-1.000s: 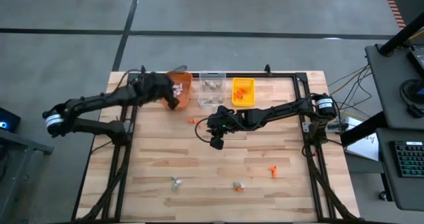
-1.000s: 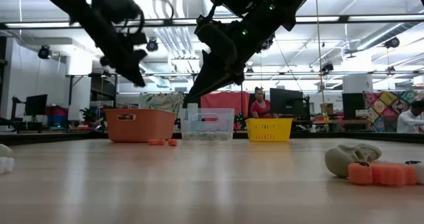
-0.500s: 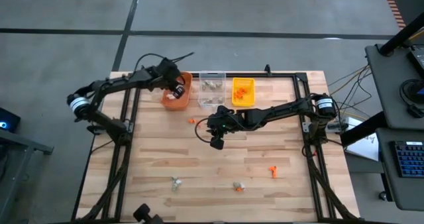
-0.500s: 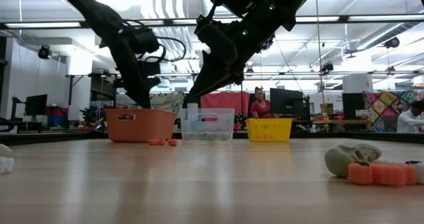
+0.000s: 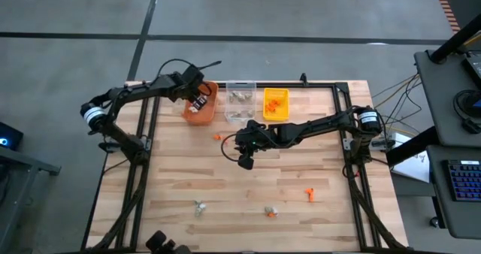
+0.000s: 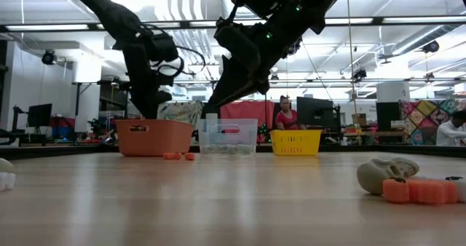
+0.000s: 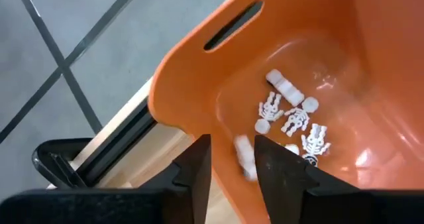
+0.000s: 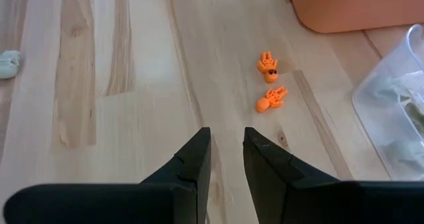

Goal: Sort Halloween decoration
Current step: Put the orange skeleton toy into the yellow bin, then put the gray skull toy into the transparent bin

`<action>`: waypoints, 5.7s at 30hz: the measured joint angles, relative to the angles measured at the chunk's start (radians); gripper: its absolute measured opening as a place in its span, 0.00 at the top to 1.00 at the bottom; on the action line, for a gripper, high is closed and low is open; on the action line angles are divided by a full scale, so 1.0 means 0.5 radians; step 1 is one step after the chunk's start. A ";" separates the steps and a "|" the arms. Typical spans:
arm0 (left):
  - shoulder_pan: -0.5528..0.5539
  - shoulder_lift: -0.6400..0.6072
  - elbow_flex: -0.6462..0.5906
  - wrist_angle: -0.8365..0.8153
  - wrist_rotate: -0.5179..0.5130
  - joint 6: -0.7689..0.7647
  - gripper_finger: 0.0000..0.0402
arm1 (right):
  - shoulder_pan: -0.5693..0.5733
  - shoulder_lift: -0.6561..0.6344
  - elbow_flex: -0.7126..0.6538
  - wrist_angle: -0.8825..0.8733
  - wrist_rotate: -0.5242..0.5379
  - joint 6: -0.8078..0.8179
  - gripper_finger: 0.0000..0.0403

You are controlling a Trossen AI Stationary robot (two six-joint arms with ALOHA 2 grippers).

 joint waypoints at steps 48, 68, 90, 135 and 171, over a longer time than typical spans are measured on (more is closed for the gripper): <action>-1.884 -0.812 -0.628 1.197 -0.032 -0.338 0.75 | 0.557 -0.312 0.002 -1.164 -0.278 0.992 0.80; -1.882 -1.426 -0.931 1.271 -0.121 -0.162 0.75 | 0.907 -0.378 -0.018 -1.989 -0.429 0.988 0.80; -1.882 -1.392 -0.931 1.266 -0.121 -0.169 0.75 | 1.124 -0.143 -0.217 -1.890 -0.377 1.075 0.62; -1.883 -1.200 -0.938 1.350 -0.120 -0.696 0.75 | 0.241 -0.404 -0.161 -0.500 0.162 -0.194 0.95; -1.882 -1.163 -0.938 1.351 -0.175 -0.830 0.75 | -1.258 -0.159 -0.174 -0.554 -0.068 -0.021 0.67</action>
